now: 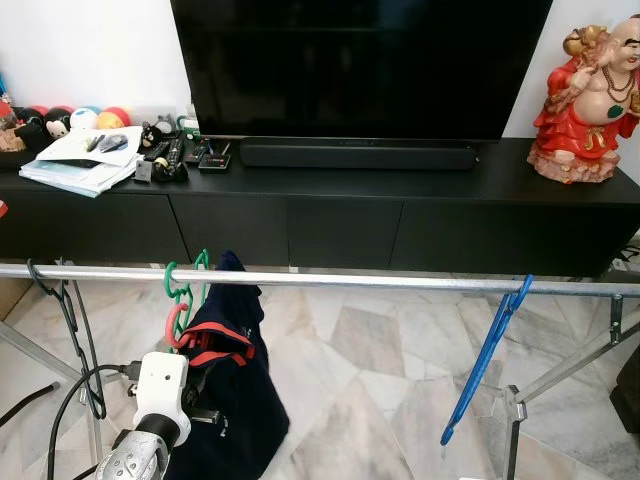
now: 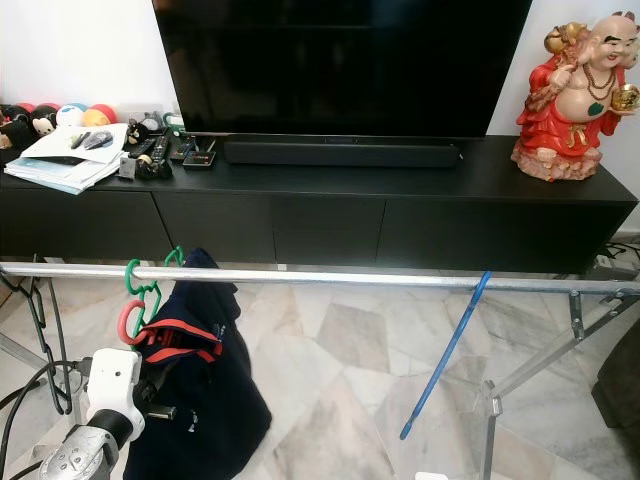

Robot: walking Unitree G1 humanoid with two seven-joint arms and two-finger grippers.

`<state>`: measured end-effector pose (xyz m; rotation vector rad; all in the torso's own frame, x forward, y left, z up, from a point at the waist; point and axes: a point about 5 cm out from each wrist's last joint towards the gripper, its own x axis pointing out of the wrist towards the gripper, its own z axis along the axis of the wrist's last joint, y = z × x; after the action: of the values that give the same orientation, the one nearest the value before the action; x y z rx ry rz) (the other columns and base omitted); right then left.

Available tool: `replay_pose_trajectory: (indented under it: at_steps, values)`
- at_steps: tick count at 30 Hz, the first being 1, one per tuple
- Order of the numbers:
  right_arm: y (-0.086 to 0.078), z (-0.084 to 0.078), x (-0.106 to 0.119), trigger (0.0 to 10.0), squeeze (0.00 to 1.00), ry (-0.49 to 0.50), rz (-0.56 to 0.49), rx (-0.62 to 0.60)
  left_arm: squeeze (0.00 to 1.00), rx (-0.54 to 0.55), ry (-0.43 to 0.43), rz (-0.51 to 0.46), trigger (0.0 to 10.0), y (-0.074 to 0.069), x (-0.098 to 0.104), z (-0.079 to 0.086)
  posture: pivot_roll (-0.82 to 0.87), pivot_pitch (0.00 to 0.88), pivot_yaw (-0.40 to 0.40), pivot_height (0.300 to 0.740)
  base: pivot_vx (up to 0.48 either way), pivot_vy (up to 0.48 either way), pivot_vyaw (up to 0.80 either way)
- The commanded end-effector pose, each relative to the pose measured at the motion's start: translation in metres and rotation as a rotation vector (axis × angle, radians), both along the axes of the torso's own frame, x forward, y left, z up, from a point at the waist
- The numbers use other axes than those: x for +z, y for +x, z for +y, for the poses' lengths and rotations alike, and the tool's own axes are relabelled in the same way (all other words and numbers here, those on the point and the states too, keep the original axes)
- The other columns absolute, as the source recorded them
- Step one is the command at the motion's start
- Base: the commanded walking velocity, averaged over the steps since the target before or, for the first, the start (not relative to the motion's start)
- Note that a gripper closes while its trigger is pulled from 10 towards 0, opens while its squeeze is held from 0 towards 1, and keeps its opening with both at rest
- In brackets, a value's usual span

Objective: Hang hanger

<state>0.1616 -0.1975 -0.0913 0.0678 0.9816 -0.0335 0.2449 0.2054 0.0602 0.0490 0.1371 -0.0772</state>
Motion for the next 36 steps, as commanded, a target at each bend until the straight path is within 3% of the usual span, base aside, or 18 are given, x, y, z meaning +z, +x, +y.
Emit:
replay_pose_trajectory:
  at_steps: [1,36]
  values:
    - [-0.0029,0.0017,-0.0015,10.0,0.0,0.007,0.006,-0.01,0.0,-0.001,0.008,-0.063,10.0,0.002,0.0116,0.0002,0.08,0.056,0.038,0.74,-0.255,0.0,0.0]
    - [-0.0028,0.0015,-0.0014,10.0,0.0,0.004,0.008,-0.005,0.0,0.0,0.009,-0.064,10.0,0.0033,0.0119,-0.0003,0.08,0.05,0.038,0.74,-0.273,0.0,0.0]
